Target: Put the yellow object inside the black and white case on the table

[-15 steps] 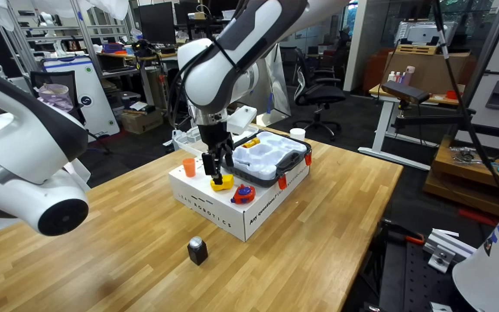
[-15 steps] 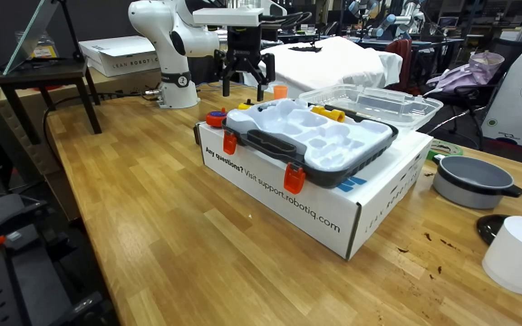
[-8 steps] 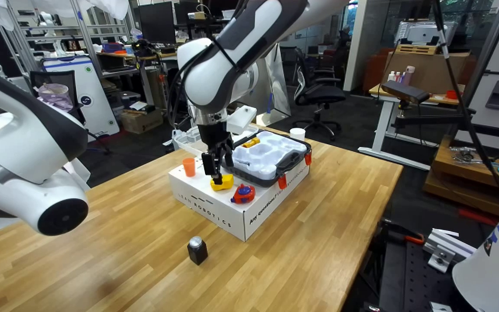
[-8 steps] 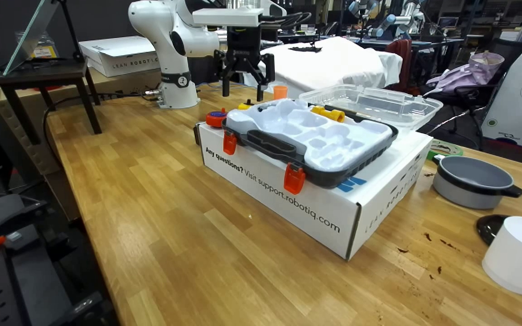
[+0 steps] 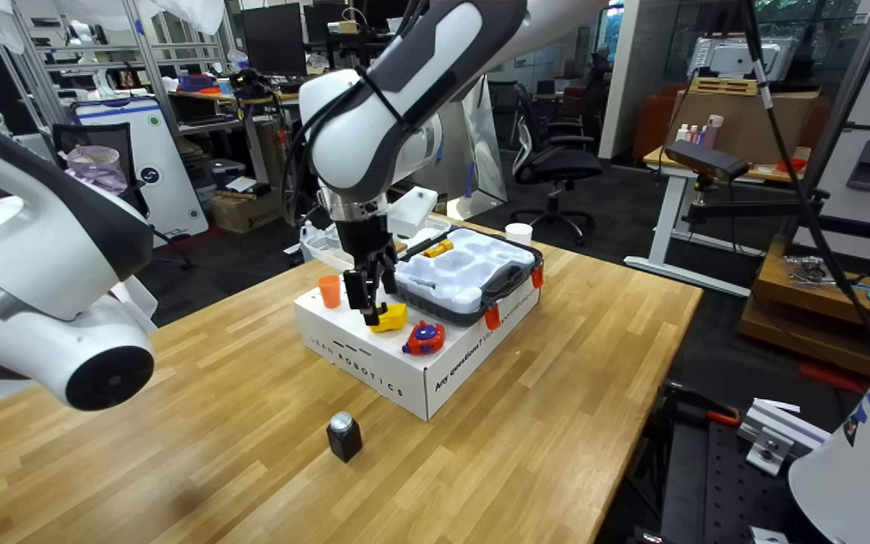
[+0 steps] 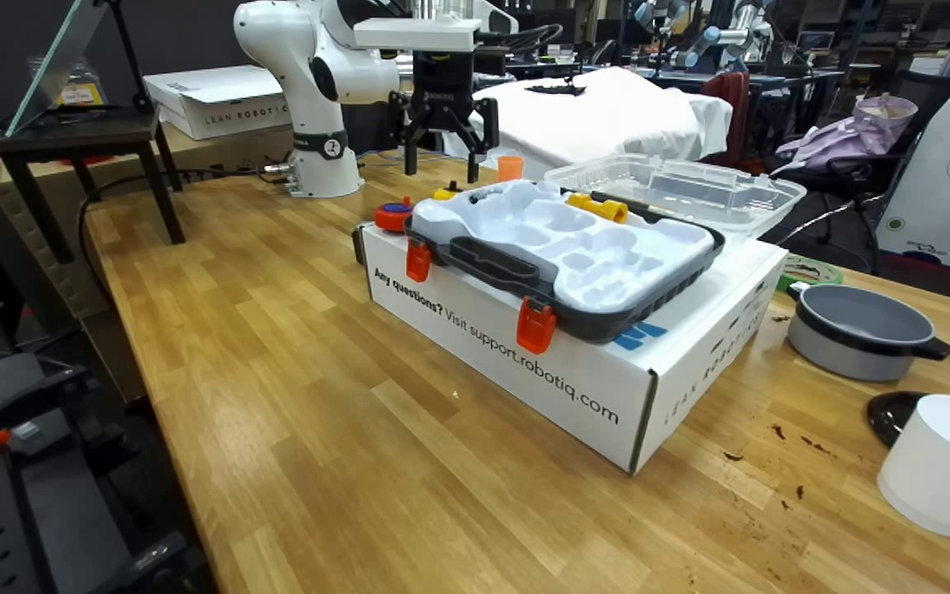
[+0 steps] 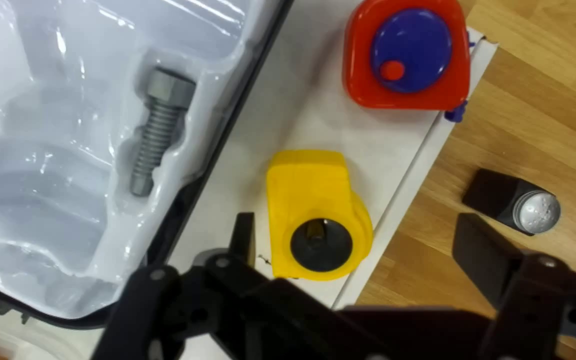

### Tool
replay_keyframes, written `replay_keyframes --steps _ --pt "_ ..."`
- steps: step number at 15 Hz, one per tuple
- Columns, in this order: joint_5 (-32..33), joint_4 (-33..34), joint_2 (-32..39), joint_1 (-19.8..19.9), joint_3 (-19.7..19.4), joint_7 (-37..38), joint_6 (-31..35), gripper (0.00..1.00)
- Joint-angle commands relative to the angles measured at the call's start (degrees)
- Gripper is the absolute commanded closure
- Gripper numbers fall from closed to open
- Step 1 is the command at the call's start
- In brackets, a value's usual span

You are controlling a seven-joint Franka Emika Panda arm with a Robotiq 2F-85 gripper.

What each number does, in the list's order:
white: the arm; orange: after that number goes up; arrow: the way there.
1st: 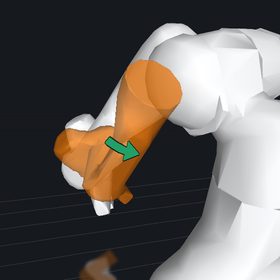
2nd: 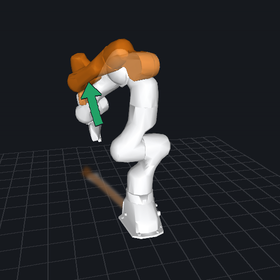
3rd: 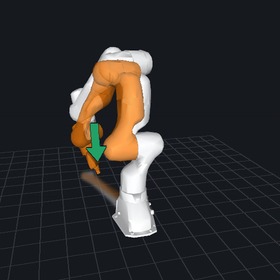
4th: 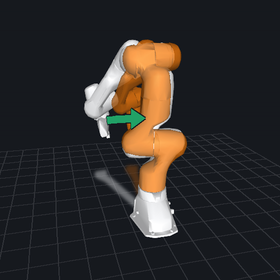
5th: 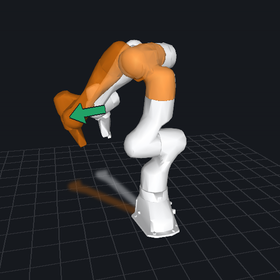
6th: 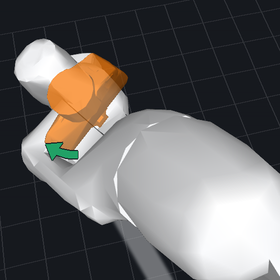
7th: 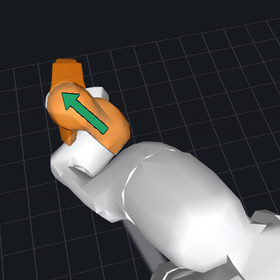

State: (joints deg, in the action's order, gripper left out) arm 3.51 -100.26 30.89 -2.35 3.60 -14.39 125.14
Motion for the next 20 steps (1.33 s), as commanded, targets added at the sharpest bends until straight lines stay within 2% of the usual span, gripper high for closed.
replay_keyframes --steps 1,6,20 --pt "-0.66 3.43 3.23 1.11 1.24 -3.1 -1.77 0.0" --pt "-0.49 5.51 5.8 1.9 1.37 -5.52 -2.97 0.0" --pt "-0.54 7.1 5.93 2.18 1.42 -6.56 -5.45 0.0"
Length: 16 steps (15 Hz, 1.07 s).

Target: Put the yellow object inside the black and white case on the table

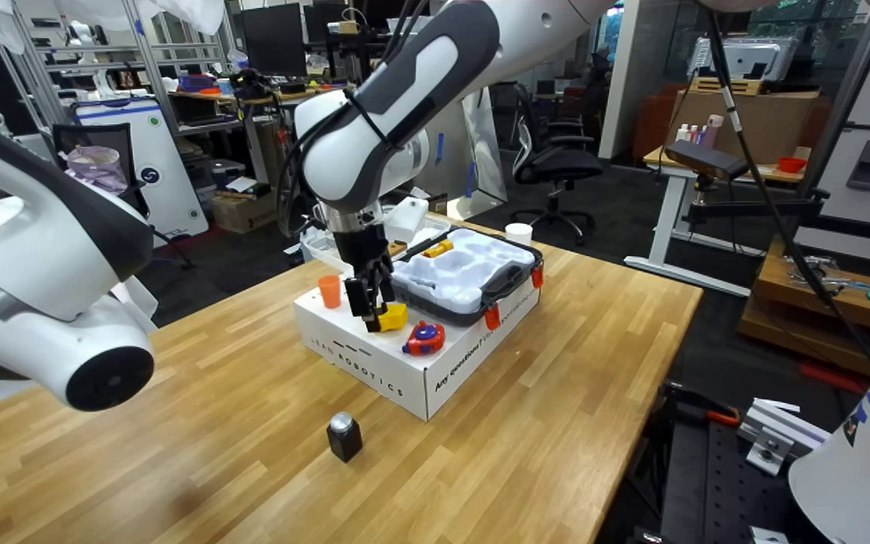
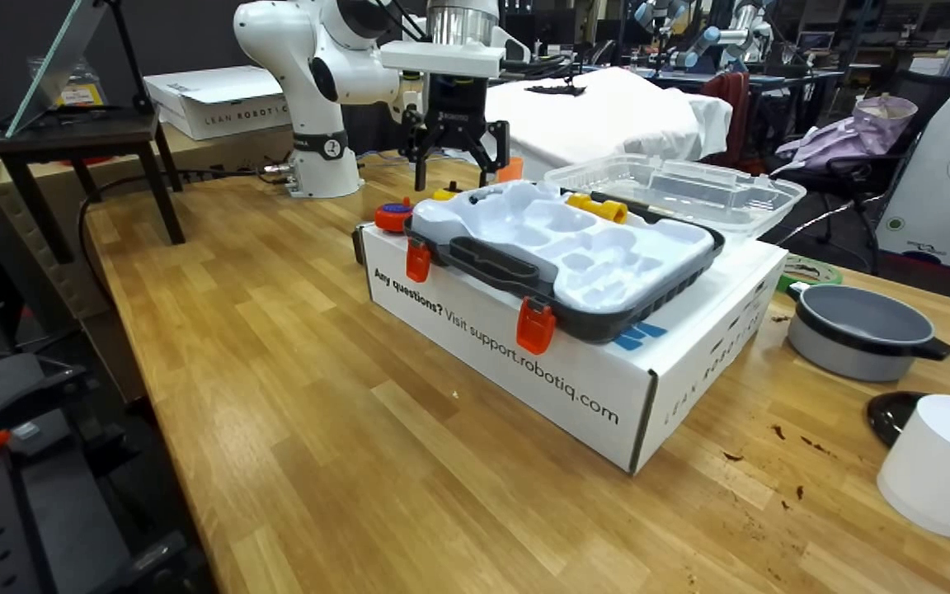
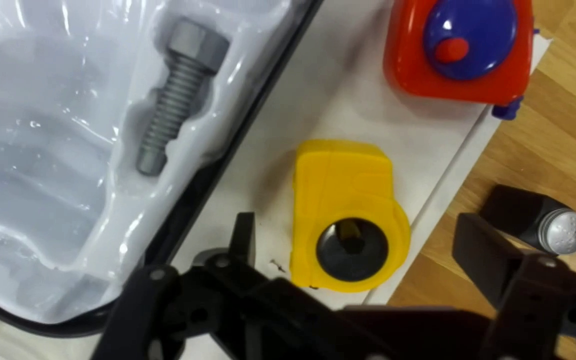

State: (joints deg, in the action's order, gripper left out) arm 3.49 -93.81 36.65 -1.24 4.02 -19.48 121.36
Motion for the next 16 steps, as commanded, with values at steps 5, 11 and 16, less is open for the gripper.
replay_keyframes --steps 5,11,16 --pt "-0.95 0.69 0.18 1.18 1.27 -1.59 -1.88 0.38" --pt "-1.25 0.35 0.03 1.32 1.41 -1.82 -2.15 0.69" --pt "-0.61 -0.35 -0.8 0.99 1.47 -2.23 -1.79 0.69"
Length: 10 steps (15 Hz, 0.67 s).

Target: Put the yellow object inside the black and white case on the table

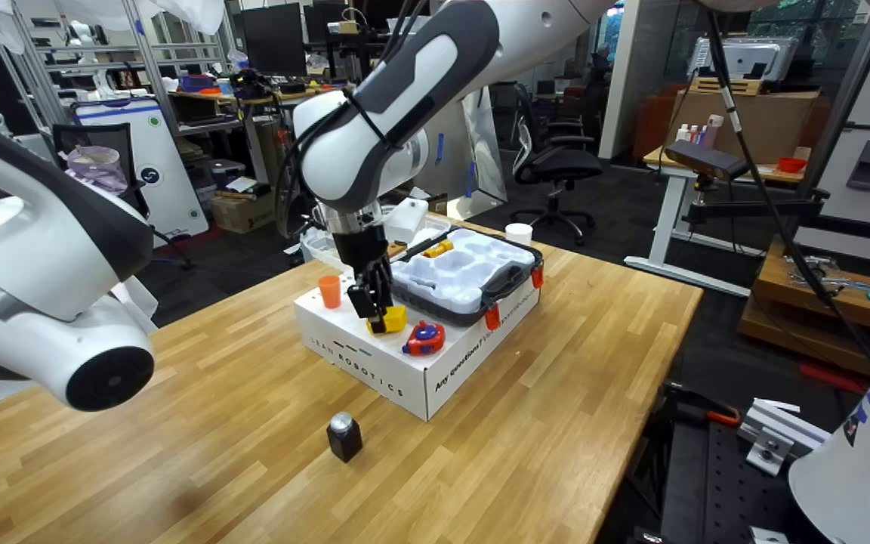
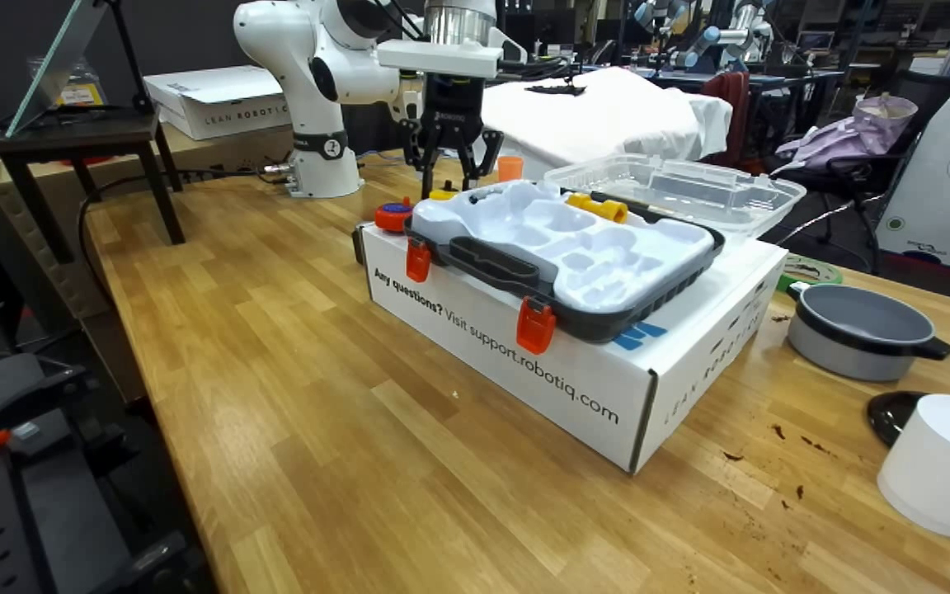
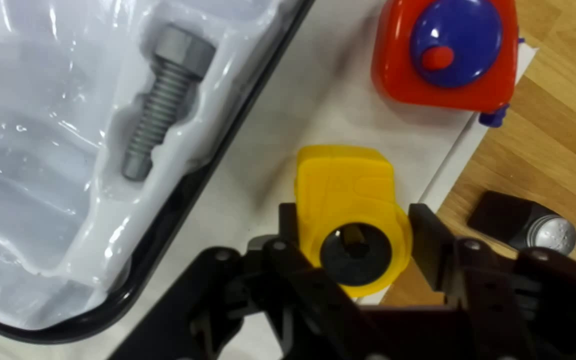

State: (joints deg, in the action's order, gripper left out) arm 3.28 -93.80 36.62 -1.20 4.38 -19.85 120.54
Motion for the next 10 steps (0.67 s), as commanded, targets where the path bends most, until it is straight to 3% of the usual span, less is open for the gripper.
replay_keyframes --steps 1,10 --pt "-0.14 -0.69 -1.2 0.9 1.16 -2.23 -0.85 0.69" --pt "1.77 -4.7 -7.03 1.16 0.75 -5.99 -0.02 0.69"
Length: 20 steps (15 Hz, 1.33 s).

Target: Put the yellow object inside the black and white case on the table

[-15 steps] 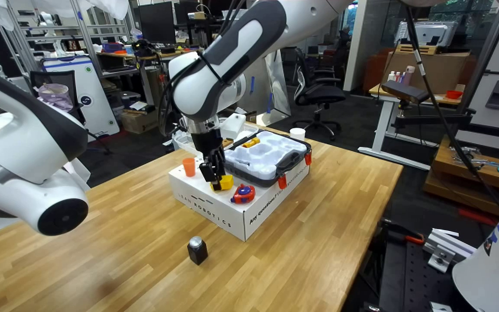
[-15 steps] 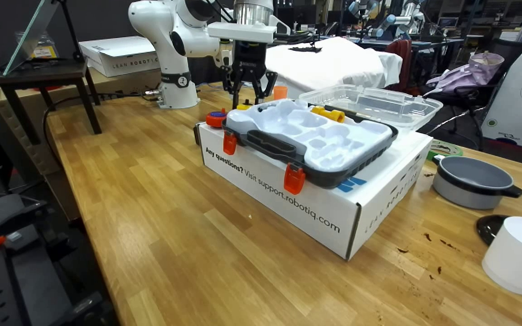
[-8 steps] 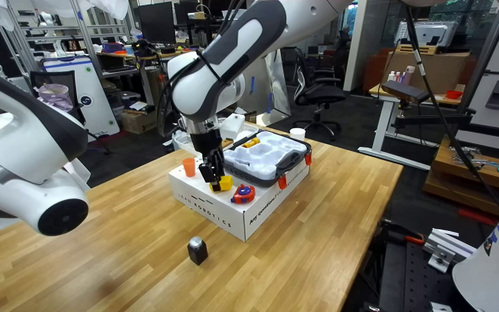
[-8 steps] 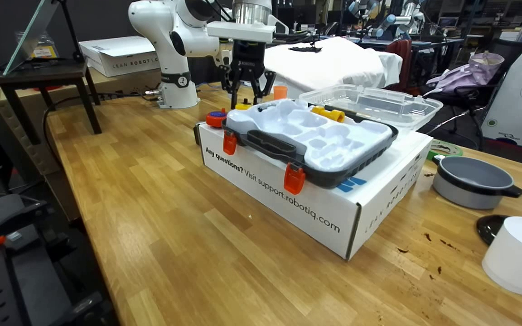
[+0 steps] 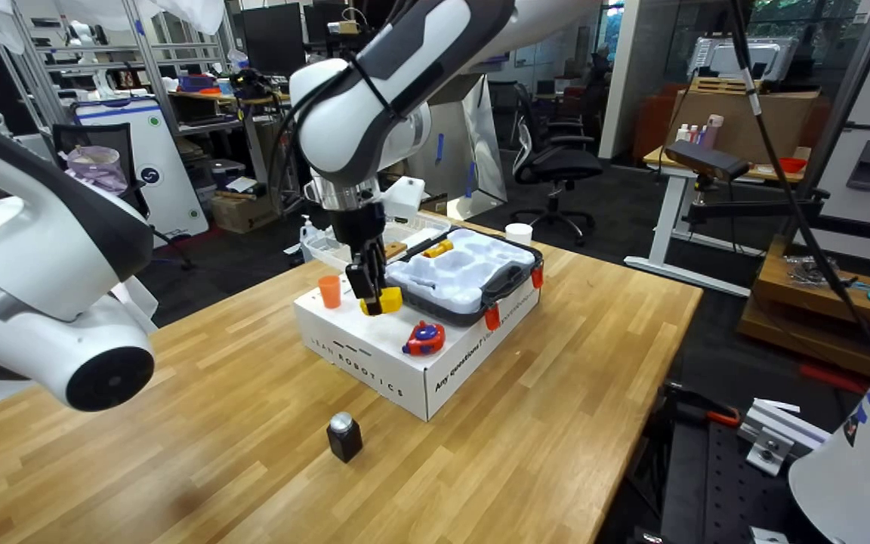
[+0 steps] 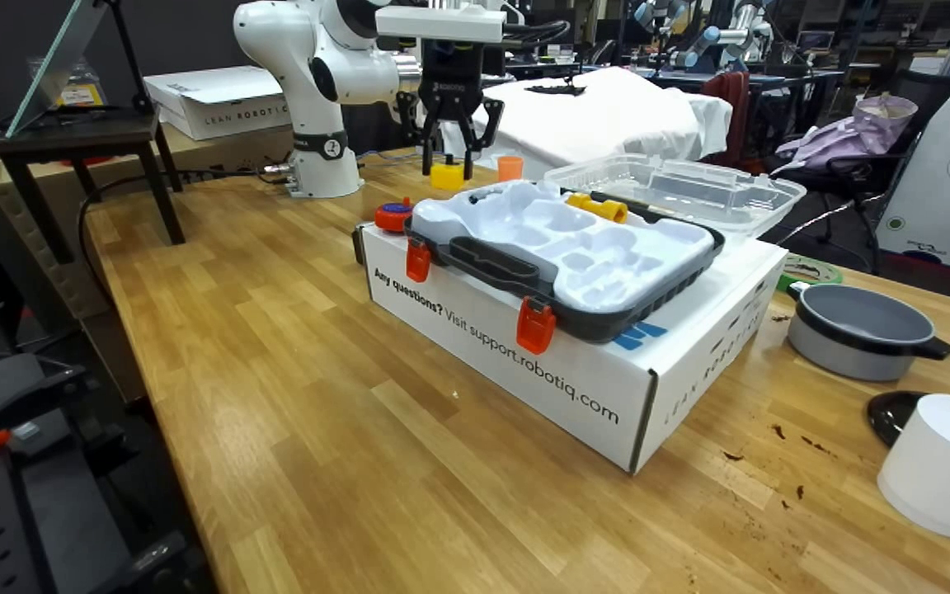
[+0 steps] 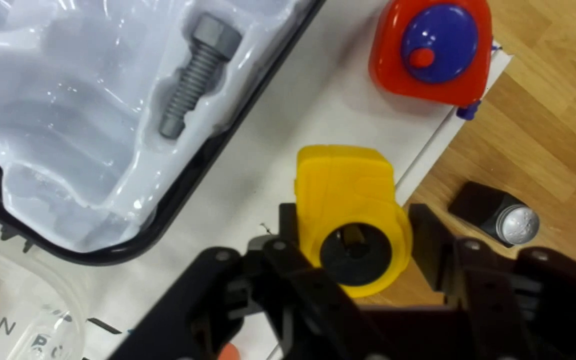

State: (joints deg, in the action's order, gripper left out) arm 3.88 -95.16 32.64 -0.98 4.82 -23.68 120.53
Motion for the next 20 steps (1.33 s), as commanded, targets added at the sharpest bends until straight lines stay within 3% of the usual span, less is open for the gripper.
replay_keyframes --steps 1,11,20 --pt "1.57 -4.12 -4.02 1.05 0.25 -2.75 -0.31 0.69" --pt "5.06 -11.05 -12.57 3.31 -1.68 -6.75 -1.32 0.69" --pt "3.09 -9.21 -12.18 6.11 -3.65 -6.74 -3.0 0.69"
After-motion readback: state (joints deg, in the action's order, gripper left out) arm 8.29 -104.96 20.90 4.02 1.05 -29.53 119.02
